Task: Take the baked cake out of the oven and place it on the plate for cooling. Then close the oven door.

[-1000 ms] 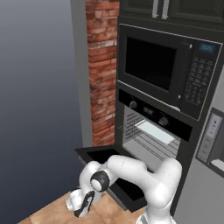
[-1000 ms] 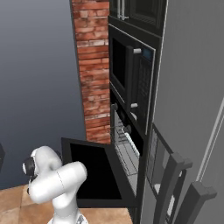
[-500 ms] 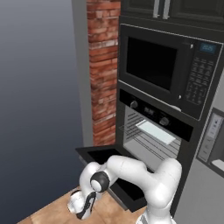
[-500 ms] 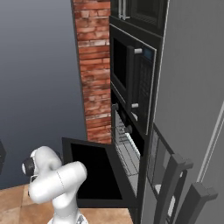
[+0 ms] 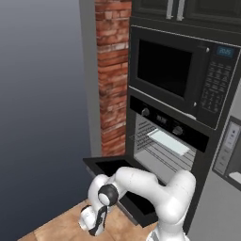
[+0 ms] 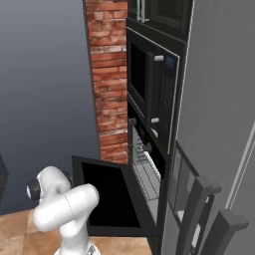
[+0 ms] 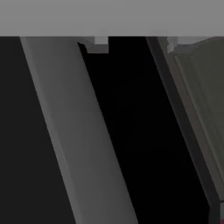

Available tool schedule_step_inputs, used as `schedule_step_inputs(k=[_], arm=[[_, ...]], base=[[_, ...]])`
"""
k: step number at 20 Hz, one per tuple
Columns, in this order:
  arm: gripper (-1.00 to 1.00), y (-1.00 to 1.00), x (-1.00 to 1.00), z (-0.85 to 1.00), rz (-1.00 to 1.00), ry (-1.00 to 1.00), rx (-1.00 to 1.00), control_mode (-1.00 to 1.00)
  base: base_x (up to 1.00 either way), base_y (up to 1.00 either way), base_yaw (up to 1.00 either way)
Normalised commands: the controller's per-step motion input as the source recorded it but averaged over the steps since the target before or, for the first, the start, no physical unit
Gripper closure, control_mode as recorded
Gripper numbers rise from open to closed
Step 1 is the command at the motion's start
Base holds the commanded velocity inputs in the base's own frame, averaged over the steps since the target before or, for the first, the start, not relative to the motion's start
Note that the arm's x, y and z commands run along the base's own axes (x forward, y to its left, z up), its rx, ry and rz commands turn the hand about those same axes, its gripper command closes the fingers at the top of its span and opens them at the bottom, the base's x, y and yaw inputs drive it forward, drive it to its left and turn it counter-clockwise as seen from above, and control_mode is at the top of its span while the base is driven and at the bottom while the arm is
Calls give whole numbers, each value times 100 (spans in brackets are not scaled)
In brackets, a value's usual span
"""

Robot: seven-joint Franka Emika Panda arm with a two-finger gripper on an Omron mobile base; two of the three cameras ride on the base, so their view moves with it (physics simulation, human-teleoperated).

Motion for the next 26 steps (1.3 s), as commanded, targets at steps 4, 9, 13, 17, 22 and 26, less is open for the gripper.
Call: schedule_step_inputs(k=[4,9,13,17,22,26], arm=[[-100,-78,71,17,-2,-17,-21,-100],[-100,-80,73,41,-4,-19,-18,-100],[-100,-87,88,57,-6,-11,-12,-100],[-100,-94,93,68,-3,-2,-5,-100],[-100,-100,95,72,0,0,0,-100],[-100,-100,93,74,0,0,0,-100]], base=[[0,0,0],[0,0,0],[0,0,0],[0,0,0],[0,0,0],[0,0,0]])
